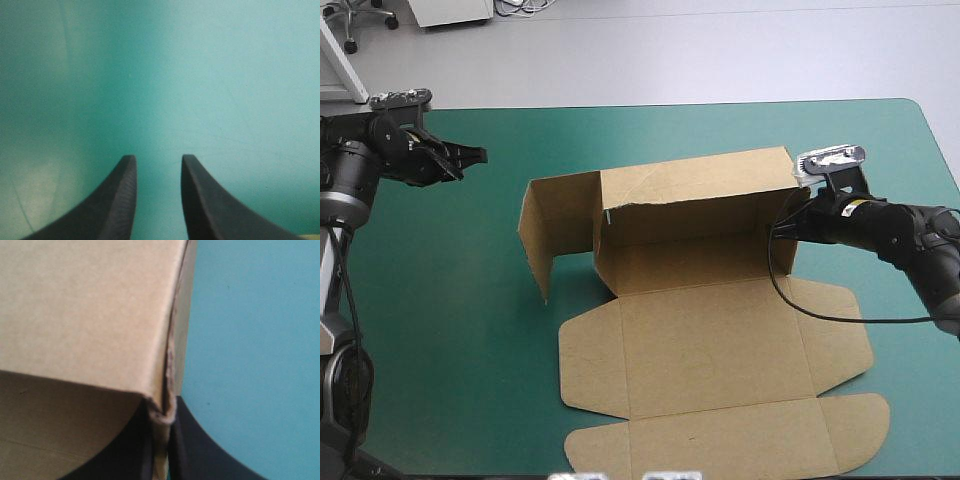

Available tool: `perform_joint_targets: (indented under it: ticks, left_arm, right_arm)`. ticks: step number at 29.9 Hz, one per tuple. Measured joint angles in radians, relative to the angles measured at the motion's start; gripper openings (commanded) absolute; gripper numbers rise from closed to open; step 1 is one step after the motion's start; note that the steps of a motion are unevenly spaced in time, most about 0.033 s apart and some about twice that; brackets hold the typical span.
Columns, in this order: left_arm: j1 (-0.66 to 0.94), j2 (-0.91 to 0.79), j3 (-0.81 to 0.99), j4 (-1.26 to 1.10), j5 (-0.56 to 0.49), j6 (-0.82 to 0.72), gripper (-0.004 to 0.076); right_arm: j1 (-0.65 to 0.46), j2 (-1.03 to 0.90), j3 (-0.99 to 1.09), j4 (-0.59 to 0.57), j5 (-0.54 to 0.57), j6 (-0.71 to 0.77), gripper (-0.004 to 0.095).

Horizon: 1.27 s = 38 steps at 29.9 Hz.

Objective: Fold the box

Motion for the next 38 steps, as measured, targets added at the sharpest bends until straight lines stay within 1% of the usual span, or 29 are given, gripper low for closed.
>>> perform_joint_targets:
  ticks: [3, 5, 12, 15, 22, 27, 28, 29, 31, 32, 35, 36, 38]
  left_arm:
    - [0.035, 0.0, 0.05, -0.082, -0.023, 0.051, 0.0223]
    - [0.042, 0.0, 0.074, -0.107, -0.032, 0.063, 0.0223]
    - [0.042, 0.0, 0.134, -0.157, -0.067, 0.09, 0.0223]
    - [0.042, 0.0, 0.136, -0.157, -0.073, 0.107, 0.0223]
    - [0.042, 0.0, 0.136, -0.157, -0.06, 0.114, 0.0223]
    - [0.042, 0.0, 0.136, -0.157, -0.046, 0.114, 0.0223]
    - [0.042, 0.0, 0.136, -0.157, -0.046, 0.114, 0.0223]
    - [0.042, 0.0, 0.136, -0.157, -0.046, 0.114, 0.0223]
    - [0.042, 0.0, 0.136, -0.157, -0.045, 0.114, 0.0223]
    - [0.042, 0.0, 0.136, -0.157, -0.045, 0.114, 0.0223]
    - [0.042, 0.0, 0.136, -0.159, -0.045, 0.114, 0.0223]
    - [0.042, 0.0, 0.136, -0.159, -0.042, 0.114, 0.0223]
    - [0.042, 0.0, 0.136, -0.159, -0.042, 0.114, 0.0223]
  right_arm:
    - [0.0, 0.0, -0.063, -0.064, 0.076, 0.061, -0.0019]
    - [0.0, 0.007, -0.11, -0.086, 0.135, 0.083, -0.0019]
    - [0.0, 0.132, -0.304, -0.104, 0.385, 0.128, -0.0019]
    - [0.0, 0.214, -0.386, -0.112, 0.465, 0.148, -0.0019]
    - [0.0, 0.4, -0.55, -0.13, 0.582, 0.193, -0.0019]
    - [0.0, 0.507, -0.66, -0.135, 0.588, 0.215, -0.0009]
    - [0.0, 0.526, -0.679, -0.135, 0.584, 0.218, 0.002]
    - [0.0, 0.541, -0.695, -0.135, 0.581, 0.218, 0.0072]
    - [0.0, 0.576, -0.726, -0.135, 0.568, 0.214, 0.0221]
    - [0.0, 0.587, -0.734, -0.135, 0.56, 0.206, 0.0345]
    - [0.0, 0.619, -0.74, -0.133, 0.572, 0.162, 0.0589]
    - [0.0, 0.624, -0.741, -0.133, 0.572, 0.146, 0.0627]
    - [0.0, 0.627, -0.754, -0.135, 0.572, 0.138, 0.0652]
